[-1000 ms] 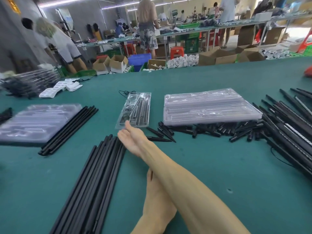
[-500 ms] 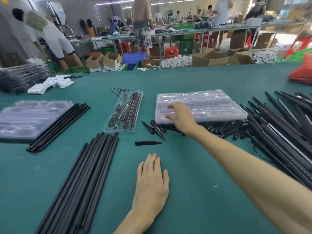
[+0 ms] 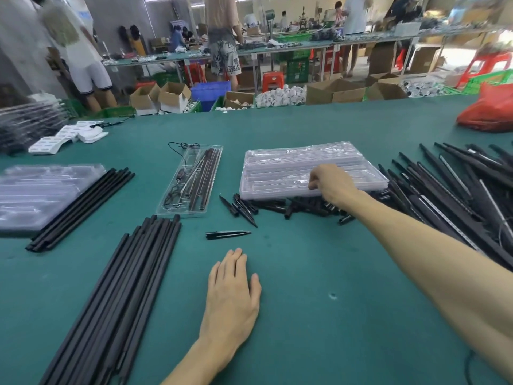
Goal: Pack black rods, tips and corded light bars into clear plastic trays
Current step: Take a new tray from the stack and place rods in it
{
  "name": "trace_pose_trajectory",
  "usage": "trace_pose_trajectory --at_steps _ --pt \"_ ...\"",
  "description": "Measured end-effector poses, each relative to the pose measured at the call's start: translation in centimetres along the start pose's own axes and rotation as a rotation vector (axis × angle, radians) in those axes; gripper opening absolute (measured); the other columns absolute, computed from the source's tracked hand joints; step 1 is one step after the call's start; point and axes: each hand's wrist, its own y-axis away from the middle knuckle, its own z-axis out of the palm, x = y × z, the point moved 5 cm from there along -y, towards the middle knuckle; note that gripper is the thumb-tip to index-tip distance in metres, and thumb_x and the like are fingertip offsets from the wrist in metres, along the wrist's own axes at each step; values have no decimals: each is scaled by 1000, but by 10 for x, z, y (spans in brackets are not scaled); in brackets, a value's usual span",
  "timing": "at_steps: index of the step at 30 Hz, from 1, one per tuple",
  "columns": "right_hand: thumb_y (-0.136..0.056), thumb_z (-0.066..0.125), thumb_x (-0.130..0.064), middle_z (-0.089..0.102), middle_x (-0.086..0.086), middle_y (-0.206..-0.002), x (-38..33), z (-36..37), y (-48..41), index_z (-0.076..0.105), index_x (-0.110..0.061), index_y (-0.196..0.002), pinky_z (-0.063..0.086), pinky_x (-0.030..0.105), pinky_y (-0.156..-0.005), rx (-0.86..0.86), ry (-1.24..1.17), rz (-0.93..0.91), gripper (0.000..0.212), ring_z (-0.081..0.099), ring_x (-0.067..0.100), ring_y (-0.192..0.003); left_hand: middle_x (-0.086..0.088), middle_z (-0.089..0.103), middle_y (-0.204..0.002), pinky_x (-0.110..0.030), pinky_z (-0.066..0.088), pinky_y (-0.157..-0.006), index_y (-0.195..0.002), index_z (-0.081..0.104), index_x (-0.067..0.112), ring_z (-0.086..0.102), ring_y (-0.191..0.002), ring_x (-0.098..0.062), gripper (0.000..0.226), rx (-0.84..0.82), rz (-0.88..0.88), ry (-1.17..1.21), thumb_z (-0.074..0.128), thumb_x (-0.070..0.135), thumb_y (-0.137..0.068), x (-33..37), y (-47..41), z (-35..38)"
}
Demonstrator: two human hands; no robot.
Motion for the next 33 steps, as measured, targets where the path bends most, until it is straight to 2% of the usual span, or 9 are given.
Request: trace_pose_trajectory --at_steps 4,8,14,18,25,31,33 --pt "-89 71 -6 75 8 -95 1 -7 -8 75 -7 -93 49 31 -79 -72 -67 -28 6 67 23 -88 9 23 -163 -27 1 -125 -154 30 20 10 -151 -5 52 13 4 17 27 40 -106 -1 0 0" --pt "-86 78 -10 75 12 -95 -1 -11 -14 77 -5 -94 54 39 -89 -130 -71 -77 10 68 26 -91 8 26 -162 -28 3 -125 -153 33 19 12 -151 -6 52 16 0 28 30 39 -105 -1 1 0" --pt "-85 80 -15 75 10 -91 1 -12 -22 77 -7 -90 51 32 -81 -189 -88 -126 10 67 24 -85 9 24 -162 -29 4 -124 -153 31 19 10 -151 -5 52 10 0 29 29 40 -106 -4 -1 3" --pt "-84 80 -15 75 12 -90 2 -12 -24 77 -5 -91 55 40 -86 -201 -93 -145 12 69 26 -85 8 27 -161 -30 7 -125 -153 33 18 13 -151 -6 52 7 0 32 31 39 -106 -4 0 3" --pt "-85 79 -14 75 14 -93 2 -13 -25 77 -2 -95 55 41 -88 -220 -111 -140 16 69 29 -89 8 24 -163 -29 4 -125 -154 32 18 10 -151 -6 53 2 -2 44 30 39 -106 -4 0 3" --pt "-88 76 -13 71 5 -76 4 -12 -27 76 -7 -85 54 34 -78 -204 -74 -168 7 63 20 -71 7 26 -162 -30 7 -125 -153 34 17 12 -151 -6 52 6 -3 54 31 39 -106 -4 0 3" --pt "-90 73 -11 69 0 -72 4 -10 -29 74 -12 -80 55 35 -79 -187 -53 -183 10 64 17 -70 7 26 -162 -30 7 -125 -153 34 17 12 -151 -7 53 7 -2 54 32 39 -105 -4 0 4"
